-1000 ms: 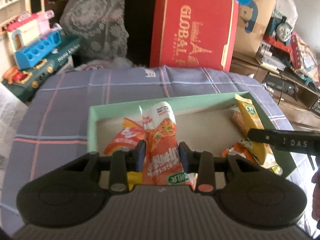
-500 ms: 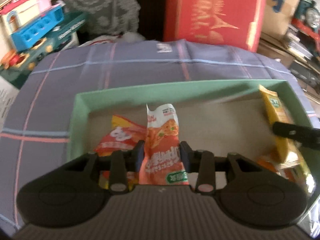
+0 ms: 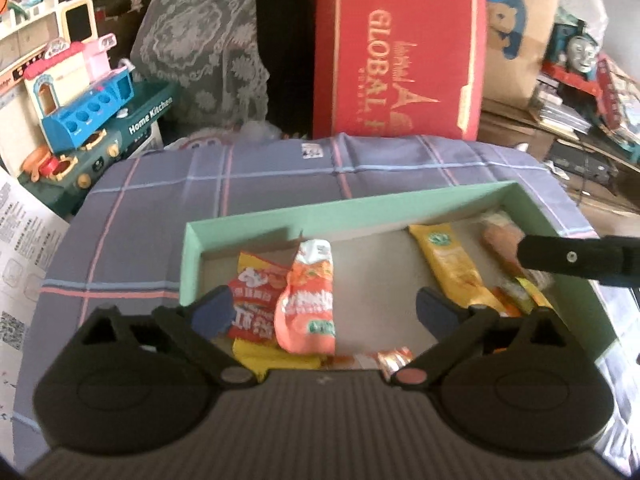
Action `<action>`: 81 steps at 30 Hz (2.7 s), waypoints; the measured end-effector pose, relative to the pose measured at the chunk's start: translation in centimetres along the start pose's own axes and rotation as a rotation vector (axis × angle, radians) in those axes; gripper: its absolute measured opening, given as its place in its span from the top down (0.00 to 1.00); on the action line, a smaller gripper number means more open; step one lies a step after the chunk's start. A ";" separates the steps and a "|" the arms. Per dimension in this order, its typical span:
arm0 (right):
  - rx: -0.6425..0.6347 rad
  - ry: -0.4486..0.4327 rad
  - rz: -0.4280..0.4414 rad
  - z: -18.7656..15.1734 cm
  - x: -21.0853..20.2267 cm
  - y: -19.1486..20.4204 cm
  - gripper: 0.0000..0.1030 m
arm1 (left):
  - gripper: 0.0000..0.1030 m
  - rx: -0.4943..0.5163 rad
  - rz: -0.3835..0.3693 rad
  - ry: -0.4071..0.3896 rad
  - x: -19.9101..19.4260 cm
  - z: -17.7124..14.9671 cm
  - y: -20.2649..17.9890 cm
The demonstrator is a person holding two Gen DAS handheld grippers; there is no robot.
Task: Organize snacks
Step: 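Carry both packets over the green box and open both tools to release, then grasp pink-patterned white packet with right tool while left tool grasps red-white candy, then carry both snacks into the green box and open both tools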
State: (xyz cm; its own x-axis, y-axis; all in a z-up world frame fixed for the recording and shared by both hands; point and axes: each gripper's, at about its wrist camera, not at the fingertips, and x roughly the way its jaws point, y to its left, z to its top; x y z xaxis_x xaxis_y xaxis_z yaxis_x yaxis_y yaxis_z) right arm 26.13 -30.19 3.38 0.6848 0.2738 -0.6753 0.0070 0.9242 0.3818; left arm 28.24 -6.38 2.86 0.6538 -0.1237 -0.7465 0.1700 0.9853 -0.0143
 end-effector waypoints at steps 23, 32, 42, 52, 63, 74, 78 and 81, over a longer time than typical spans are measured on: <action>0.021 0.041 0.080 -11.3 -8.8 0.6 0.00 | 0.00 -0.117 0.029 0.074 -8.4 -13.4 5.8; 0.028 0.124 0.099 -15.9 -8.6 1.4 0.00 | 0.00 -0.140 0.071 0.132 -7.2 -16.9 6.3; -0.072 0.176 0.132 -18.0 -7.5 3.8 0.08 | 0.00 -0.156 0.110 0.174 -5.2 -18.4 6.3; -0.143 0.201 0.081 -18.7 -6.0 4.5 0.15 | 0.29 -0.112 0.130 0.127 -5.0 -18.6 6.1; -0.287 0.231 0.016 -20.1 -5.2 6.2 0.50 | 0.63 -0.083 0.098 0.089 -6.4 -19.6 6.1; -0.358 0.218 -0.014 -20.9 -5.1 7.5 0.46 | 0.56 -0.085 0.093 0.094 -6.3 -19.7 6.0; -0.383 0.215 -0.025 -21.1 -5.0 7.7 0.46 | 0.58 -0.084 0.096 0.096 -6.2 -19.5 6.0; -0.460 0.203 -0.058 -21.8 -4.8 8.6 0.46 | 0.69 -0.081 0.106 0.093 -6.3 -19.5 5.9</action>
State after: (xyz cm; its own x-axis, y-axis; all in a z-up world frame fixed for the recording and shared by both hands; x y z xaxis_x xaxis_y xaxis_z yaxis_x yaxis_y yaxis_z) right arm 7.03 -17.78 -3.90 0.5366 0.2228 -0.8139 -0.3122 0.9485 0.0539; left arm 10.78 2.54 -5.49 0.5936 -0.0110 -0.8047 0.0412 0.9990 0.0167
